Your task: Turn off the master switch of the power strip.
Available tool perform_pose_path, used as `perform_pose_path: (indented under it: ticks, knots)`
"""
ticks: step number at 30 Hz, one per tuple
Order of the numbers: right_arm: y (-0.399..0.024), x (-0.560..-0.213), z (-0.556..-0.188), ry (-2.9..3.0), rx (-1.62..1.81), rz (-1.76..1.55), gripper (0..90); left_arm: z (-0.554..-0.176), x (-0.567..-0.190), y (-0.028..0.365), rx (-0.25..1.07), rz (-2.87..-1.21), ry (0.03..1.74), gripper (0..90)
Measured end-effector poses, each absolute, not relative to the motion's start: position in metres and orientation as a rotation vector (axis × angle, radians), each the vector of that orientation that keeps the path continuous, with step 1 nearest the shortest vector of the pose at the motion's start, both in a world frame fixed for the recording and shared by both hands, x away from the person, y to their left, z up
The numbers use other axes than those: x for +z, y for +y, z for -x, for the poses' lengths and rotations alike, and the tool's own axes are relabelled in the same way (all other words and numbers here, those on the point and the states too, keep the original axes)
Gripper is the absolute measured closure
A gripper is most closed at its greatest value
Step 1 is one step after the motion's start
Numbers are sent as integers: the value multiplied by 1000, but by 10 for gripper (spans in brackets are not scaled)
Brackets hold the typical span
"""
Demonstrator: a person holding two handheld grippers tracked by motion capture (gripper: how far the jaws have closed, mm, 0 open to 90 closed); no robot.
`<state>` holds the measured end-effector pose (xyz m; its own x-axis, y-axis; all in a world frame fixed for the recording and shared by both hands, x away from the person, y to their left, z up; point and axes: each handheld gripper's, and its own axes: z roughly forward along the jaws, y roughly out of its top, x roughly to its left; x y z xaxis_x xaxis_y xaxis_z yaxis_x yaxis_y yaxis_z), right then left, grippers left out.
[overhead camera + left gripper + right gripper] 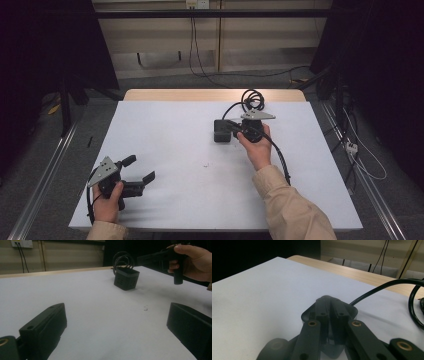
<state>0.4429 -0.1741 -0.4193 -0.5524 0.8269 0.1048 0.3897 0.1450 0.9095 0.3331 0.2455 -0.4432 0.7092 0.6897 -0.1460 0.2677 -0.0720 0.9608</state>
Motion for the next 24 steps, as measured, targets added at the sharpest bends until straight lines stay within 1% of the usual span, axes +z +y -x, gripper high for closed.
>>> perform_pose_path:
  ticks: [24]
  knots:
    - [-170,-421,-449,2032,1396,-1149,900,-333,-443,246,418,-1652,786,23]
